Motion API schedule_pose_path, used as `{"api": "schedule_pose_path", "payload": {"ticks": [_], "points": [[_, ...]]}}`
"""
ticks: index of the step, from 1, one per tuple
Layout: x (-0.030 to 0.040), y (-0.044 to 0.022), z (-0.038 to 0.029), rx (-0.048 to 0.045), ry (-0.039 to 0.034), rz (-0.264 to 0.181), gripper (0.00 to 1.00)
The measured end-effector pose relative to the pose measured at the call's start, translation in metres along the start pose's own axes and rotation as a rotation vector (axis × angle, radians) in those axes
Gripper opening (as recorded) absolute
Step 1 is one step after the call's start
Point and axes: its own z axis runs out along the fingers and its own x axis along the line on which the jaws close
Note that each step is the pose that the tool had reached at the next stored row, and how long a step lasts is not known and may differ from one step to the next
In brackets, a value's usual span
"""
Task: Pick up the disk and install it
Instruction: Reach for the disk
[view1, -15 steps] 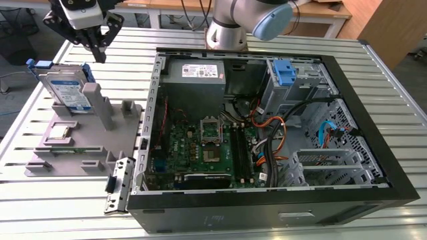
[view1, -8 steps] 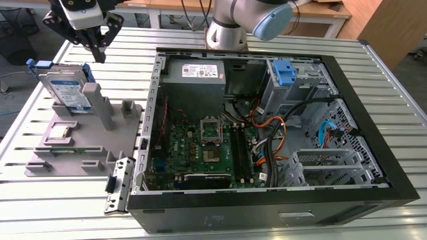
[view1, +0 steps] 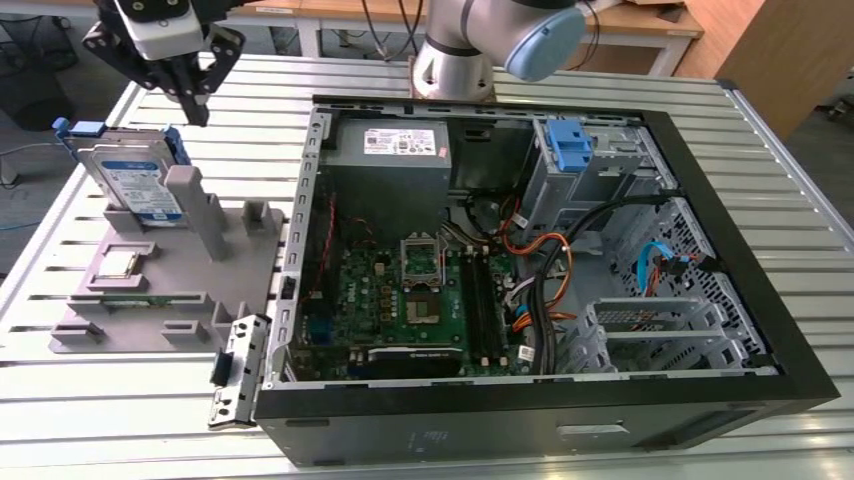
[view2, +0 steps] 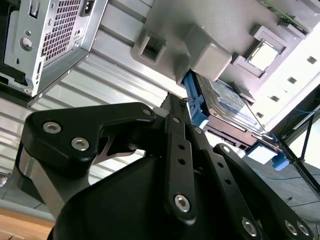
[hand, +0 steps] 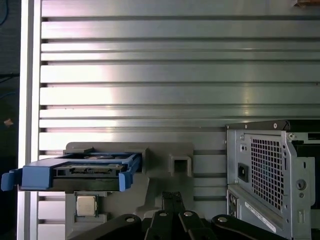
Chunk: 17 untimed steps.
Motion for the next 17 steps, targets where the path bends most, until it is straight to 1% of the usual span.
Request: {"api": "schedule_pose_path", "payload": {"ticks": [5, 7, 11, 17], "points": [[0.0113, -0.0003, 0.0009, 0.0001, 0.0002, 0.0, 0.1], [0.0168, -0.0003, 0.0016, 0.0, 0.0, 0.0, 0.1], [0.0302, -0.0004, 0.0028, 0.0001, 0.0001, 0.0, 0.1], [0.0525, -0.0001, 0.0045, 0.0, 0.0, 0.001, 0.1]]}}
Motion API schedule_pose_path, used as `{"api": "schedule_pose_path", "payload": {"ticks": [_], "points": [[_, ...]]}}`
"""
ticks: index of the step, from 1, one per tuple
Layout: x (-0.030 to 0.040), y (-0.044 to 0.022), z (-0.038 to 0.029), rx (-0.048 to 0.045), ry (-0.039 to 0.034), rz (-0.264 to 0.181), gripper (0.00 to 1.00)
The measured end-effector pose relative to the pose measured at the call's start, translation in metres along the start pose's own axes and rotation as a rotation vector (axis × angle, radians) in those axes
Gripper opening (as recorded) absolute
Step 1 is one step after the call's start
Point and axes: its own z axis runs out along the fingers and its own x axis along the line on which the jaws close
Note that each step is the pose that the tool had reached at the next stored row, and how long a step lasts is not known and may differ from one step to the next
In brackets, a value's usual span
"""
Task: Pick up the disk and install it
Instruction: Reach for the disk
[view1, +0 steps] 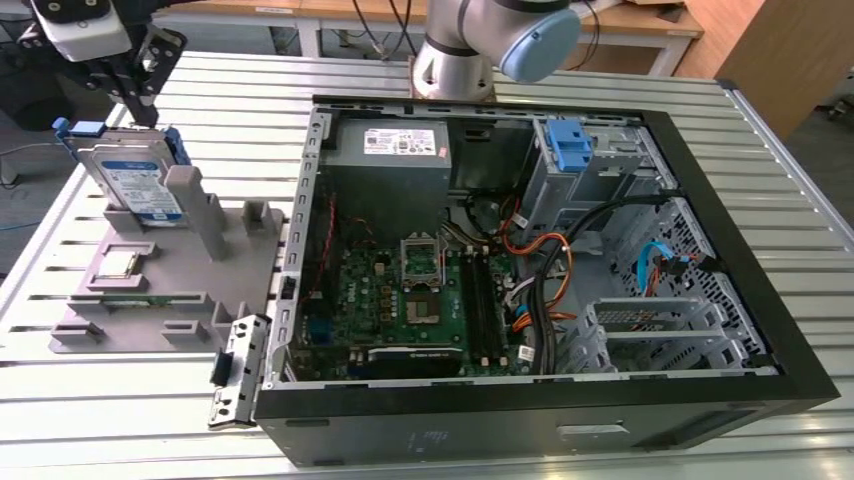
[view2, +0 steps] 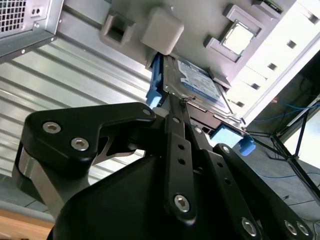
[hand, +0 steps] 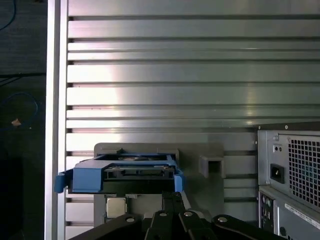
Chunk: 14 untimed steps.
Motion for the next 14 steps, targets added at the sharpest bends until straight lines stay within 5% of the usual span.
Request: {"api": "schedule_pose_path", "payload": {"ticks": [7, 14], "points": [[0.0148, -0.0003, 0.0009, 0.0001, 0.0001, 0.001, 0.1], [0.0179, -0.0005, 0.0029, 0.0, 0.0, 0.001, 0.1]]}}
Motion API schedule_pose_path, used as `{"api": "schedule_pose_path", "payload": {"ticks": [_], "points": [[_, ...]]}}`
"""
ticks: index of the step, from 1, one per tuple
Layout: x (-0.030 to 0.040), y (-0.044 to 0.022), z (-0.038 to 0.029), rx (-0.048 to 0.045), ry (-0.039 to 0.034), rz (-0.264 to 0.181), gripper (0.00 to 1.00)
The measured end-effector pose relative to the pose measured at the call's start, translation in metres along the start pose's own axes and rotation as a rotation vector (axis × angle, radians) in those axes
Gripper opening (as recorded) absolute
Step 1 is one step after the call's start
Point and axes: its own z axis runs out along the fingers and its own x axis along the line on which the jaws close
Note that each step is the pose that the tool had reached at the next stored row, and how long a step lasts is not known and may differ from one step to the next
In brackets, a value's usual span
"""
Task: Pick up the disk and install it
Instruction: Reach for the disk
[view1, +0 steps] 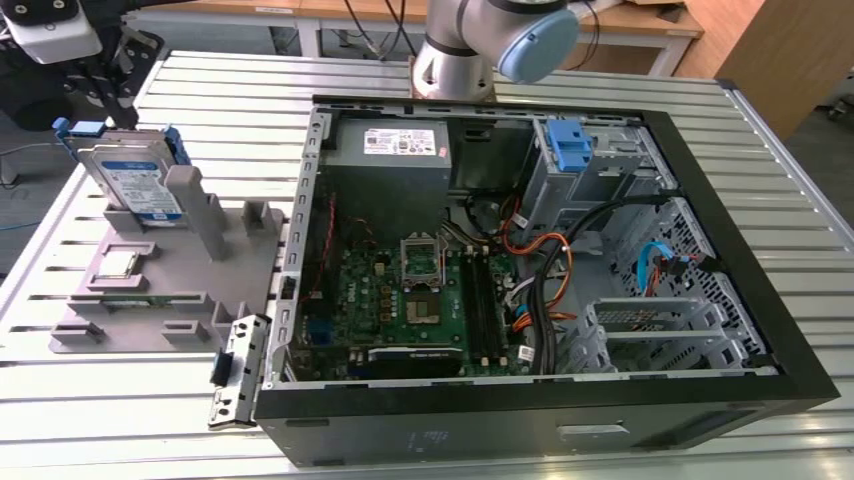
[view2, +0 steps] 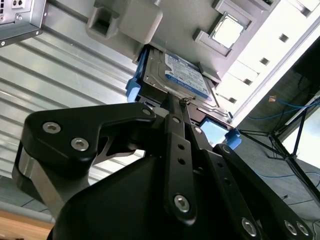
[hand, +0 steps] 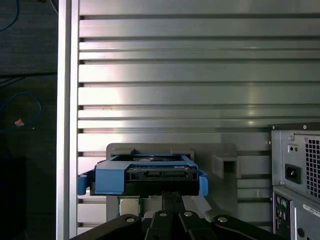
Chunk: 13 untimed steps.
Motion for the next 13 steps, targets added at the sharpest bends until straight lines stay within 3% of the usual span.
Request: {"api": "schedule_pose_path", "payload": {"ticks": [10, 13], "points": [[0.0002, 0.0, 0.0001, 0.0001, 0.0052, 0.0, 0.1], [0.005, -0.0001, 0.0005, 0.0001, 0.0052, 0.0, 0.1]]}}
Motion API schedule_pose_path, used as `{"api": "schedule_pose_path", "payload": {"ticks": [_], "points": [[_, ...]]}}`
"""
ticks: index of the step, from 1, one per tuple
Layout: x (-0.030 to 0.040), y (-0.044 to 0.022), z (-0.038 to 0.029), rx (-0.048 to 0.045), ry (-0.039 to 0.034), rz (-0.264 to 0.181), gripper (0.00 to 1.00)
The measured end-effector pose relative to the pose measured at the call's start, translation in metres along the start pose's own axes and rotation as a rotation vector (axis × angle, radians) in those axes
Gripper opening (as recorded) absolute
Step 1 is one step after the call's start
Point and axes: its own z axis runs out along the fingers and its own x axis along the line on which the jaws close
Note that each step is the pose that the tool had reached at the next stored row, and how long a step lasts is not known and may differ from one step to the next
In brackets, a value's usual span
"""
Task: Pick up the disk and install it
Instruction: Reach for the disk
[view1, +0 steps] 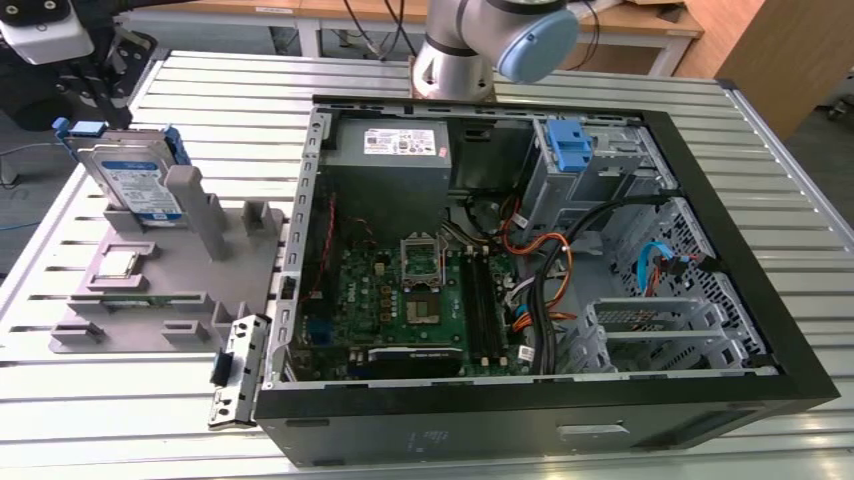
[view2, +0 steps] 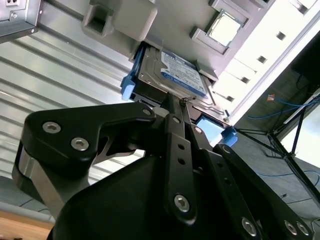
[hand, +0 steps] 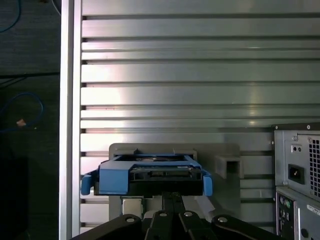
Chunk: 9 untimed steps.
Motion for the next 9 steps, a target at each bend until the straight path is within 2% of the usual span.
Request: {"api": "schedule_pose_path", "payload": {"ticks": [3, 9], "points": [[0.0063, -0.0002, 0.0012, -0.0001, -0.0001, 0.0, 0.1], [0.0086, -0.0004, 0.0049, 0.0, 0.0003, 0.0, 0.1]]}}
